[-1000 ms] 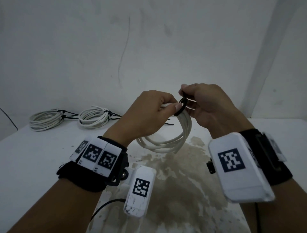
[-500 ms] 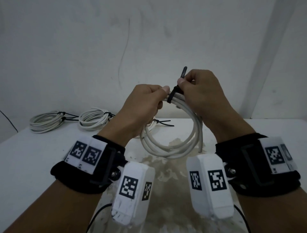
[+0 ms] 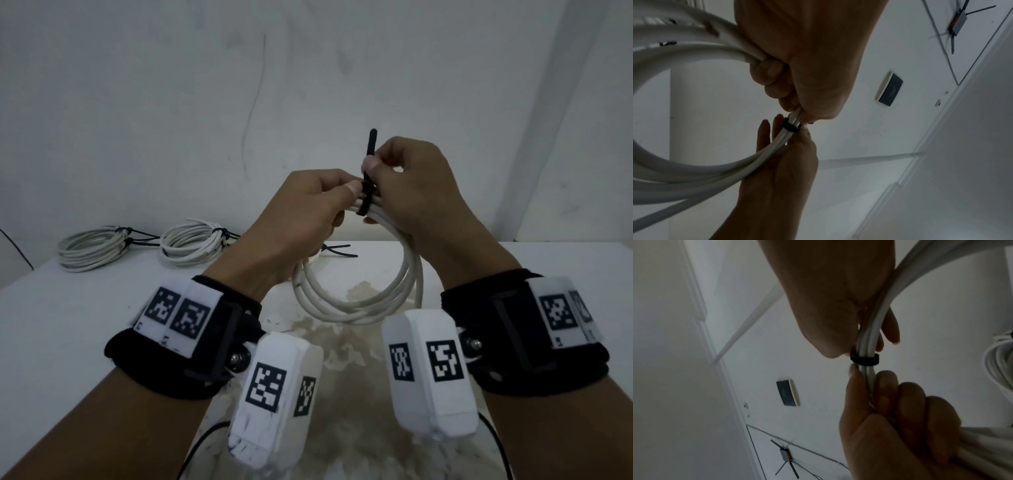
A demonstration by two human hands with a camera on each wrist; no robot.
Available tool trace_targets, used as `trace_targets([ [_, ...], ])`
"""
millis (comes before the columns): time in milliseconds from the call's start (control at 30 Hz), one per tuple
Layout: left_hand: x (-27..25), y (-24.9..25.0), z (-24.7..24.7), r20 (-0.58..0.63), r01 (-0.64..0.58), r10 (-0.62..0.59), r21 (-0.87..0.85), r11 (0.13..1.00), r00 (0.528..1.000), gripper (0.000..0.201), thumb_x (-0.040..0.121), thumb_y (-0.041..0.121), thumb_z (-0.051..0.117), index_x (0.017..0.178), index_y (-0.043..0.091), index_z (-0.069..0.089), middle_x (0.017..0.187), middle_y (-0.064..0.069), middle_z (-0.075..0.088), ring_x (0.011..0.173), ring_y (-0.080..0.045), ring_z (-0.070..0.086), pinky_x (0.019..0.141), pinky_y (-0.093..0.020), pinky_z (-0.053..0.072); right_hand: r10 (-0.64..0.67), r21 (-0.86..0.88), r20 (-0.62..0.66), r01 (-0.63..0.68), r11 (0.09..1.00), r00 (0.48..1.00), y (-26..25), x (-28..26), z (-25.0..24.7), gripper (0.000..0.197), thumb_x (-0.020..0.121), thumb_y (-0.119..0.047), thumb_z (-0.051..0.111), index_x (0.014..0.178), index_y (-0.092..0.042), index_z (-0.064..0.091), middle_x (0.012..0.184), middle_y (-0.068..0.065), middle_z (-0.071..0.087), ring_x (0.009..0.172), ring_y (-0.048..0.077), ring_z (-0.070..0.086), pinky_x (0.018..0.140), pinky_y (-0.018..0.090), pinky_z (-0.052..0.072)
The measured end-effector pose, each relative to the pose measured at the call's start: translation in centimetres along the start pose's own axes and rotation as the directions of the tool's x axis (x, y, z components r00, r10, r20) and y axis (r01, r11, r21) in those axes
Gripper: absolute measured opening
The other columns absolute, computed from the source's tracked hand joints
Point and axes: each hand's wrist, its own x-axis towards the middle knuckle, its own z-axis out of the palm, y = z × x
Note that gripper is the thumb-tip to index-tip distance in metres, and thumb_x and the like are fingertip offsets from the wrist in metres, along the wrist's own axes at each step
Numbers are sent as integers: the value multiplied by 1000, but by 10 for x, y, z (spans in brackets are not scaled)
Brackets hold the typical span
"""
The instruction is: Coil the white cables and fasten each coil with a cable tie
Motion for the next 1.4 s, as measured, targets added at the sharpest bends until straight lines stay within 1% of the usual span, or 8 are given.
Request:
trace_targets([
  [133,1,-3,5,21,-18,15,118,993,1000,27,101,19,52,84,10,71,48,10,36,40,-6,25,40,-19,21,190,70,-11,-189,979,982,8,2,-2,25,91,-15,61,65,-14,62,85,12,73,82,31,72,80,52,58],
  [267,2,-9,5,5,25,-26,159,987,1000,29,101,22,53,85,5,70,46,12,36,40,-7,25,41,-20,21,246,63,21,-247,967,969,15,-1,5,23,93,-17,61,71,-10,65,85,11,73,80,29,72,78,50,59],
  [433,4,-7,1,-91,102,-100,9,995,991,28,101,20,53,76,14,63,48,8,37,41,-9,23,41,-20,17,346,331,309,-442,834,886,9,-3,-5,25,97,-24,64,86,-2,68,71,7,71,61,19,68,59,33,60],
  [767,3,-10,5,-82,97,-96,2,995,992,23,102,20,51,95,5,67,51,6,35,41,-8,22,41,-19,16,298,261,244,-359,896,923,12,-4,0,23,93,-20,68,75,-6,66,63,4,64,46,10,58,45,22,48],
  [933,2,-10,5,-53,58,-55,54,997,997,23,102,17,51,84,10,63,51,5,34,43,-10,22,44,-25,16,270,302,126,-296,906,955,14,-1,5,21,88,-10,71,69,-2,64,66,11,66,57,21,66,65,40,63],
  [1033,3,-15,4,-62,59,-53,100,993,997,24,101,17,53,80,11,64,49,6,37,42,-10,25,44,-22,18,300,279,88,-313,908,950,22,-1,13,18,81,-9,74,70,4,67,78,19,72,77,33,72,78,55,59],
  [1233,4,-26,8,-57,93,-86,144,985,995,26,99,19,54,75,13,62,46,9,40,42,-10,26,45,-23,19,316,231,39,-316,920,948,36,-5,23,21,77,-14,76,72,5,68,78,22,71,82,38,72,74,55,60],
  [1400,4,-7,-4,-88,69,-65,40,997,994,25,101,25,53,81,15,64,47,12,39,40,-7,26,42,-21,21,200,290,284,-283,914,938,10,-5,5,29,101,-32,54,95,-4,59,80,13,66,63,25,67,60,42,61],
])
